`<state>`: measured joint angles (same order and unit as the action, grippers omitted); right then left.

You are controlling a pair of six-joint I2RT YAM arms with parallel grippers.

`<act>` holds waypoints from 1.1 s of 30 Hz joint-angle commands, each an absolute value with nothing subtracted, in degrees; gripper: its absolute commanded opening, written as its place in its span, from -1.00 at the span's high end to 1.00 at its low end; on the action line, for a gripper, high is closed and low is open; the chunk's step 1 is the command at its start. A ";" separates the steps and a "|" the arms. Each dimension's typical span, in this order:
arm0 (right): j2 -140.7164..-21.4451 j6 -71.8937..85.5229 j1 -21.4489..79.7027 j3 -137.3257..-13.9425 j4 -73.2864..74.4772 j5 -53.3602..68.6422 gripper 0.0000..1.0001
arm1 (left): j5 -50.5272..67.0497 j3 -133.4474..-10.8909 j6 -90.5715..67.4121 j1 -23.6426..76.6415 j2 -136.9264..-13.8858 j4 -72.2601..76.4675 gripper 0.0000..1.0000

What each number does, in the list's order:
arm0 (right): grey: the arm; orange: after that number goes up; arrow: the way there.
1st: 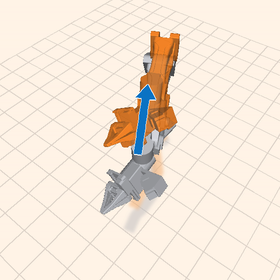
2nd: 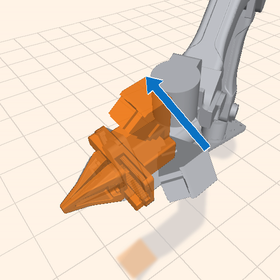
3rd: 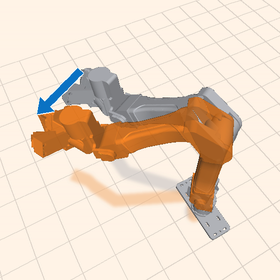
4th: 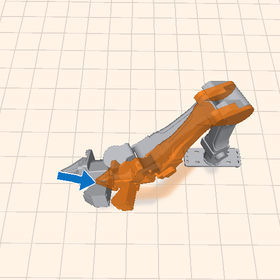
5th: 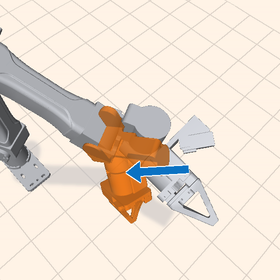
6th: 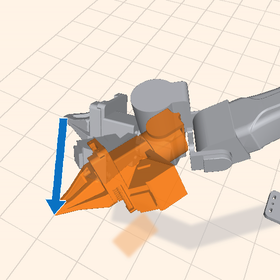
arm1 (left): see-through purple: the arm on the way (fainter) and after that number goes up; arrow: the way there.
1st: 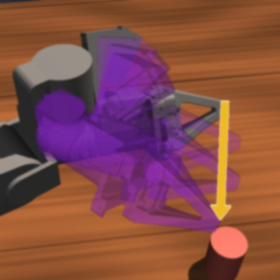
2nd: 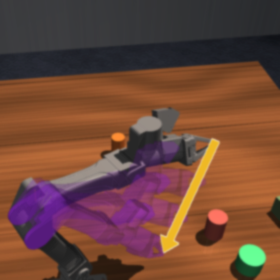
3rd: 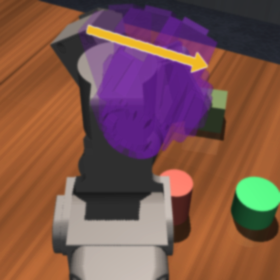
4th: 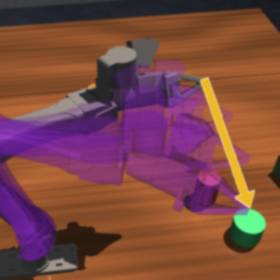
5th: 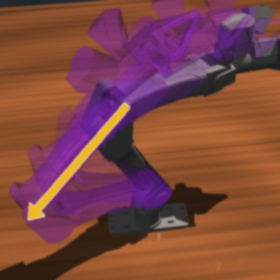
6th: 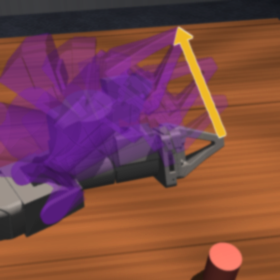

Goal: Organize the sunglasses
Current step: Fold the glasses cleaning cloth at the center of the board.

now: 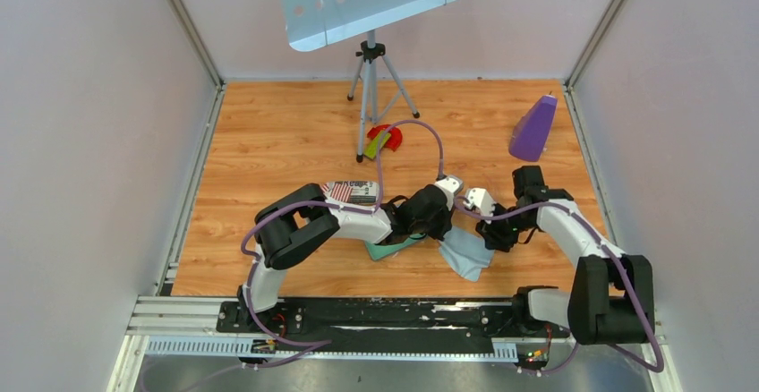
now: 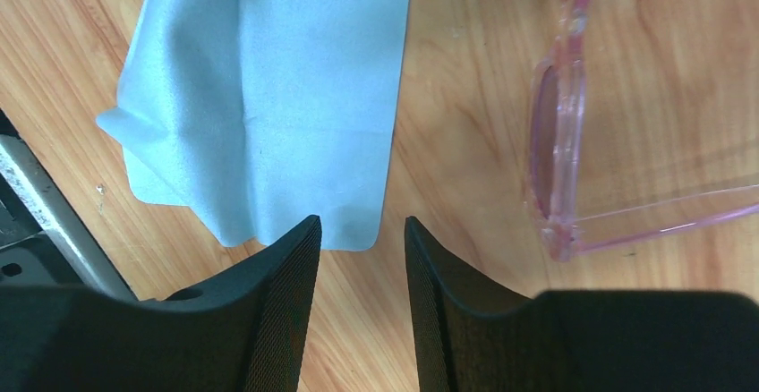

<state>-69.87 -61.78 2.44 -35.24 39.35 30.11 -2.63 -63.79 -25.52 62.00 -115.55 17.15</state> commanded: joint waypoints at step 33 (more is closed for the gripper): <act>-71.36 -63.79 1.59 -30.27 36.56 23.36 0.28 | -1.84 -62.60 -25.39 61.44 -115.28 15.89 1.00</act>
